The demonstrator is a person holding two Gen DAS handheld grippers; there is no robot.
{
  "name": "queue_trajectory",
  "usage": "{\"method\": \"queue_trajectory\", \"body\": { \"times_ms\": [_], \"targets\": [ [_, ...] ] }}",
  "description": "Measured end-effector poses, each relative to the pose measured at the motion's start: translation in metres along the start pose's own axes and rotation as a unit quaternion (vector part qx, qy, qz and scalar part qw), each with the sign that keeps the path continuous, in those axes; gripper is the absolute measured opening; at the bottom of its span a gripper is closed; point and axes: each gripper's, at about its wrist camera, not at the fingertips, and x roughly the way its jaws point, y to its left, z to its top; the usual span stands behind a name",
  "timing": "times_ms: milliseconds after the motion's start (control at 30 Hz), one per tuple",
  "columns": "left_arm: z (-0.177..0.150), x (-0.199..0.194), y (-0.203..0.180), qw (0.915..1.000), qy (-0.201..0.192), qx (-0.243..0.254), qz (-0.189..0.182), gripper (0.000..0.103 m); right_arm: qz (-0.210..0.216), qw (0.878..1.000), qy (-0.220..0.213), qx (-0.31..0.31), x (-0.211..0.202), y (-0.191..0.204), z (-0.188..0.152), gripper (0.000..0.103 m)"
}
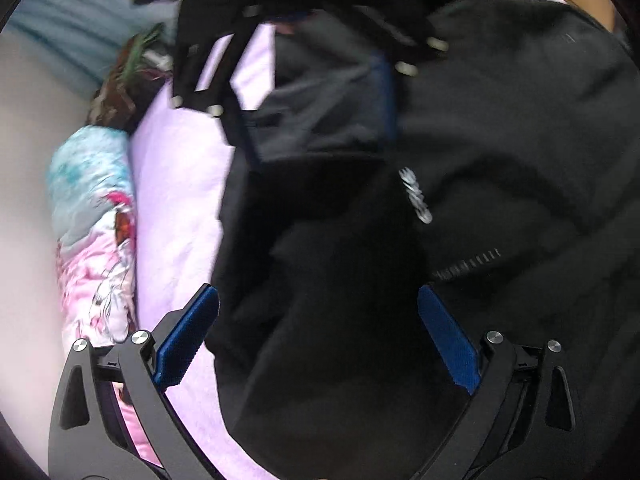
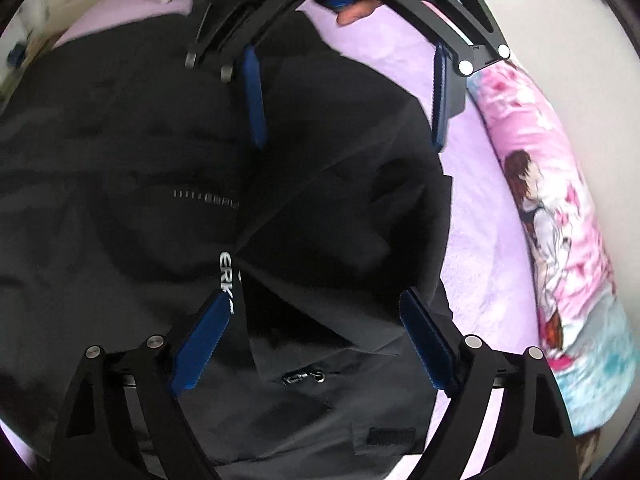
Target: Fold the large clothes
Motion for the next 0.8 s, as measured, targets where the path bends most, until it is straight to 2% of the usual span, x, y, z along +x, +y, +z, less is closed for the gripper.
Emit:
{"method": "queue_trajectory", "body": {
  "times_ms": [67, 100, 133, 167, 200, 233, 267, 300, 333, 367, 533, 800],
  "targets": [
    [-0.005, 0.002, -0.007, 0.9997, 0.011, 0.021, -0.010, 0.092, -0.002, 1.000, 0.006, -0.017, 0.010, 0.000, 0.000, 0.083],
    [-0.008, 0.006, -0.011, 0.9992, 0.018, 0.032, -0.016, 0.084, 0.001, 1.000, 0.010, -0.023, 0.014, 0.000, 0.000, 0.081],
    [-0.010, 0.009, -0.013, 0.9988, 0.024, 0.039, -0.020, 0.082, 0.004, 1.000, 0.015, -0.027, 0.019, -0.001, 0.002, 0.074],
    [-0.011, 0.012, -0.014, 0.9986, 0.026, 0.043, -0.018, 0.072, 0.013, 0.999, 0.018, -0.027, 0.024, -0.003, -0.002, 0.068],
    [-0.011, 0.015, -0.015, 0.9986, 0.027, 0.044, -0.016, 0.055, 0.017, 0.999, 0.023, -0.030, 0.028, -0.004, -0.001, 0.064],
    [-0.012, 0.018, -0.015, 0.9983, 0.033, 0.043, -0.019, 0.046, 0.021, 0.999, 0.026, -0.030, 0.029, -0.004, -0.001, 0.057],
    [-0.012, 0.021, -0.014, 0.9978, 0.041, 0.046, -0.023, 0.039, 0.026, 0.999, 0.027, -0.027, 0.028, -0.002, -0.002, 0.044],
    [-0.013, 0.024, -0.014, 0.9973, 0.049, 0.047, -0.029, 0.036, 0.021, 0.999, 0.029, -0.028, 0.029, -0.003, -0.001, 0.036],
    [-0.014, 0.025, -0.013, 0.9971, 0.052, 0.047, -0.030, 0.032, 0.023, 0.999, 0.032, -0.030, 0.028, -0.002, -0.001, 0.021],
    [-0.014, 0.026, -0.011, 0.9969, 0.055, 0.046, -0.031, 0.025, 0.024, 0.999, 0.031, -0.031, 0.027, -0.002, -0.001, 0.017],
    [-0.022, 0.009, -0.008, 0.9978, 0.047, 0.042, -0.019, 0.005, 0.022, 0.999, 0.017, -0.025, 0.006, 0.000, 0.000, 0.012],
    [-0.039, -0.053, -0.022, 0.9990, 0.012, 0.040, 0.015, 0.002, 0.006, 0.999, -0.022, -0.044, -0.061, 0.018, 0.015, 0.008]
  ]
}}
